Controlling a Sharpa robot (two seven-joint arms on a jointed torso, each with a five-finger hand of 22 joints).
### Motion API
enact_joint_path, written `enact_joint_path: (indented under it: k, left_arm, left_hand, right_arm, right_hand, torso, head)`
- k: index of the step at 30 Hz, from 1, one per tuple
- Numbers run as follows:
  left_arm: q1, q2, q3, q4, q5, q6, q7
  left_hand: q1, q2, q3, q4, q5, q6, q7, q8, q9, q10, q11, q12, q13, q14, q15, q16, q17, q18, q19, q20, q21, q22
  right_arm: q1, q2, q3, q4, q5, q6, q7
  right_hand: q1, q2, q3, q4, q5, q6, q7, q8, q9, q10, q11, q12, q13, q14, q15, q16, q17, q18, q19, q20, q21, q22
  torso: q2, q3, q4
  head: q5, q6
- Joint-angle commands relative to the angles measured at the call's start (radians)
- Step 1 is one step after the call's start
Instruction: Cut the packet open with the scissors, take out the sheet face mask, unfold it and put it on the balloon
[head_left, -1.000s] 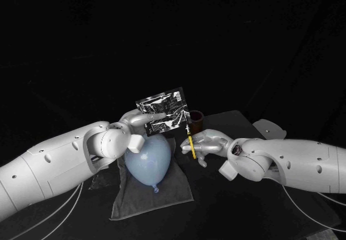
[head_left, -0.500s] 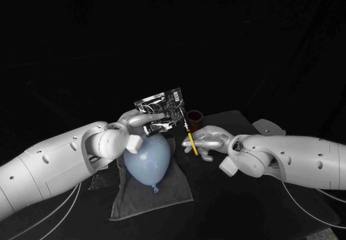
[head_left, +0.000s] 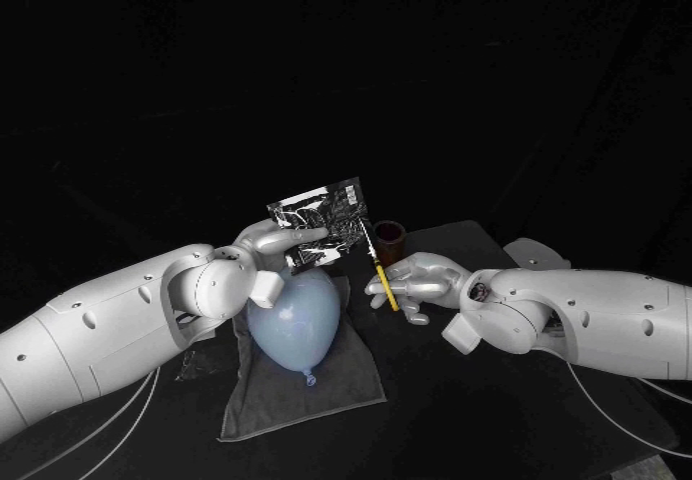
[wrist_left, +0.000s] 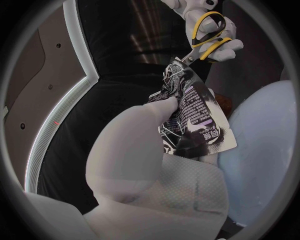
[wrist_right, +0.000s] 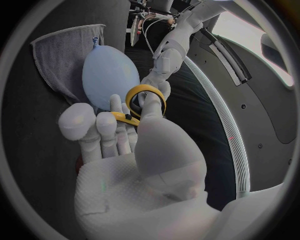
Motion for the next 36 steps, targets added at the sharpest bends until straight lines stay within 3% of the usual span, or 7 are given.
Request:
enact_joint_path:
  k: [1,10,17,26,31,36]
  left_arm:
    - [-0.001,0.002,-0.001,0.001,-0.010,0.024,-0.001]
    - [-0.001,0.003,-0.001,0.000,-0.010,0.022,0.002]
    - [-0.001,0.005,-0.001,-0.001,-0.010,0.026,0.002]
    - [-0.001,0.004,-0.001,-0.002,-0.010,0.027,0.002]
    - [-0.001,0.003,-0.001,-0.003,-0.010,0.031,0.002]
    - [-0.001,0.003,-0.001,-0.003,-0.010,0.033,0.003]
  left_hand:
    - [-0.002,0.006,0.005,-0.002,0.003,0.007,0.001,0.004,0.075,0.005,-0.001,0.003,0.001,0.007,-0.002,0.002,0.001,0.015,0.007,0.002,0.006,0.002]
    - [-0.002,0.006,0.005,-0.002,0.003,0.007,0.001,0.004,0.075,0.005,-0.001,0.003,0.001,0.007,-0.002,0.002,0.001,0.015,0.007,0.002,0.006,0.002]
    - [-0.002,0.006,0.005,-0.002,0.003,0.007,0.001,0.004,0.075,0.005,-0.001,0.003,0.001,0.007,-0.002,0.002,0.001,0.015,0.007,0.002,0.006,0.002]
    - [-0.002,0.006,0.005,-0.002,0.003,0.007,0.001,0.004,0.075,0.005,-0.001,0.003,0.001,0.007,-0.002,0.002,0.001,0.015,0.007,0.002,0.006,0.002]
    - [-0.002,0.006,0.005,-0.002,0.003,0.007,0.001,0.004,0.075,0.005,-0.001,0.003,0.001,0.007,-0.002,0.002,0.001,0.015,0.007,0.002,0.006,0.002]
    - [-0.002,0.006,0.005,-0.002,0.003,0.007,0.001,0.004,0.075,0.005,-0.001,0.003,0.001,0.007,-0.002,0.002,0.001,0.015,0.007,0.002,0.006,0.002]
  right_arm:
    - [0.002,-0.005,0.002,0.011,0.019,0.026,0.002]
    - [0.001,-0.016,0.002,0.057,0.040,-0.020,0.030]
    - [-0.002,-0.022,0.001,0.077,0.067,-0.056,0.061]
    - [-0.013,-0.032,0.001,0.091,0.083,-0.065,0.079]
    - [-0.021,-0.035,0.001,0.095,0.085,-0.068,0.082]
    - [-0.023,-0.036,0.001,0.096,0.086,-0.068,0.079]
  right_hand:
    - [-0.018,-0.007,-0.028,0.004,-0.004,0.005,0.003,0.001,-0.003,0.071,-0.027,-0.015,-0.001,-0.002,-0.002,-0.003,-0.005,-0.006,0.000,-0.003,-0.007,-0.005]
    - [-0.034,-0.017,-0.026,0.004,-0.004,-0.044,0.017,-0.031,-0.020,0.004,-0.008,-0.085,-0.032,-0.013,0.014,-0.012,-0.020,-0.002,-0.015,0.009,-0.028,-0.025]
    - [-0.033,-0.015,-0.025,0.001,-0.004,-0.046,0.019,-0.033,-0.022,-0.005,-0.005,-0.097,-0.039,-0.025,0.017,-0.018,-0.031,0.001,-0.024,0.012,-0.044,-0.039]
    - [-0.046,-0.025,-0.027,0.000,-0.005,-0.080,0.023,-0.050,-0.030,-0.034,0.002,-0.127,-0.061,-0.057,0.024,-0.027,-0.050,0.009,-0.048,0.020,-0.075,-0.067]
    - [-0.047,-0.026,-0.027,-0.001,-0.005,-0.085,0.024,-0.051,-0.030,-0.034,0.003,-0.128,-0.062,-0.058,0.025,-0.026,-0.050,0.009,-0.049,0.021,-0.076,-0.068]
    - [-0.039,-0.021,-0.025,-0.009,-0.004,-0.074,0.024,-0.039,-0.027,0.035,-0.004,-0.100,-0.055,-0.049,0.020,-0.015,-0.038,0.006,-0.040,0.019,-0.057,-0.055]
  torso:
    - [0.000,-0.0010,0.0001]
    - [0.000,0.0001,0.0005]
    - [0.000,-0.0001,-0.0002]
    - [0.000,0.0003,-0.0007]
    - [0.000,0.0009,-0.0001]
    - [0.000,0.0006,-0.0001]
  head:
    - [-0.001,0.000]
    - [-0.003,0.002]
    - [-0.004,0.003]
    - [-0.004,0.003]
    - [-0.004,0.002]
    - [-0.003,0.003]
